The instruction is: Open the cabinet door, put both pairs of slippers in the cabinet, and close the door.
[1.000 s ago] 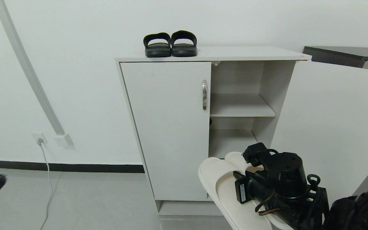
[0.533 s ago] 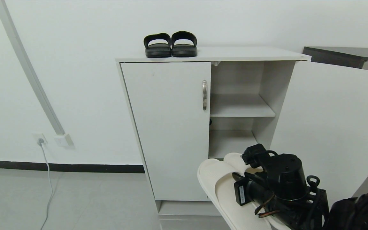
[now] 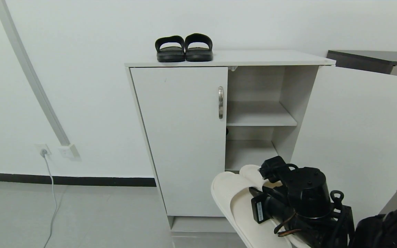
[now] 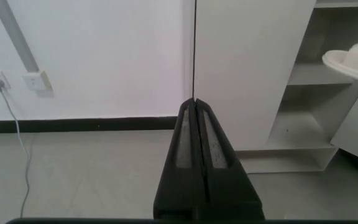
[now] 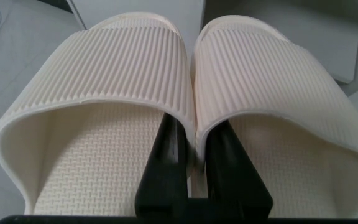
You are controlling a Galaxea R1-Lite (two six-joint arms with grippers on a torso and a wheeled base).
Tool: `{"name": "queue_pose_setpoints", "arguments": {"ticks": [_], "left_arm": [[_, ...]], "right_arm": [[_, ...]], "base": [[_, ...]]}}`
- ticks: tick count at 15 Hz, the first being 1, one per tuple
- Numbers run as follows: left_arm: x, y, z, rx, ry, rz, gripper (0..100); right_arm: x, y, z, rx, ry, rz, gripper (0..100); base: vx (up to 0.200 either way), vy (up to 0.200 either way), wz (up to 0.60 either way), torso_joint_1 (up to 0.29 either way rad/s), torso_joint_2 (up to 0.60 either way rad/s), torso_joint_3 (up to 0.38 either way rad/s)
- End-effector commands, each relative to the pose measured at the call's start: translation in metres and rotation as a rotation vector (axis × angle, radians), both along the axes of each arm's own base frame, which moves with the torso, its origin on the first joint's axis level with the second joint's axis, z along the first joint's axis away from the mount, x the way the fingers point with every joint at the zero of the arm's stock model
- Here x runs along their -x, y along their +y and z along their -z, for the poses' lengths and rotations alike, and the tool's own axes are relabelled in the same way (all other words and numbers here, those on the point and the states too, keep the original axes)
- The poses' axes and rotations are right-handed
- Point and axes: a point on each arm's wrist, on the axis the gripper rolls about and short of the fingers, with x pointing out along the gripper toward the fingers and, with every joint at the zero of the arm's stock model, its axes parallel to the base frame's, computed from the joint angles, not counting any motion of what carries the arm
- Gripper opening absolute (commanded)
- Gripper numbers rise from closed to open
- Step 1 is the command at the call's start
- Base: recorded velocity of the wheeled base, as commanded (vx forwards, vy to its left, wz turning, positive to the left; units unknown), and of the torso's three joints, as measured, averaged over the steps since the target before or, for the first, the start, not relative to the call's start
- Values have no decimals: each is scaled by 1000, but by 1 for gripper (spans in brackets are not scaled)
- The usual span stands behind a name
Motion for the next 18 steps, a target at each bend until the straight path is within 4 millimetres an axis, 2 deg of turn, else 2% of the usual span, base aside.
{"name": "queue_pose_setpoints", "arguments": {"ticks": [1, 4, 6, 9, 11, 14, 17, 18], "left_arm": [[0, 0, 1, 1, -7, -2, 0], [0, 0, 1, 16, -7, -2, 0], [0, 0, 1, 22, -7, 1, 0], [0, 0, 1, 22, -7, 1, 0], [0, 0, 1, 22, -7, 3, 0], [0, 0, 1, 22, -7, 3, 0], [0, 0, 1, 22, -7, 3, 0], [0, 0, 1, 22, -7, 3, 0]], "right_arm": [[-1, 2, -1, -6, -14, -4, 0], [-2, 8, -6, -27, -44, 7, 0], [-16, 20, -9, -35, -90, 116, 0], [-33, 35, 2, -28, -115, 270, 0], [-35, 38, 4, -17, -125, 306, 0], [-38, 36, 4, -18, -123, 316, 0], [-39, 37, 14, 2, -110, 320, 0], [-39, 37, 15, 4, -107, 319, 0]], "base": [[0, 0, 0, 0, 0, 0], [0, 0, 0, 0, 0, 0], [0, 0, 0, 0, 0, 0], [0, 0, 0, 0, 0, 0], [0, 0, 0, 0, 0, 0], [0, -200, 0, -1, 1, 1], [0, -200, 0, 6, 2, 1], [0, 0, 0, 0, 0, 0]]}}
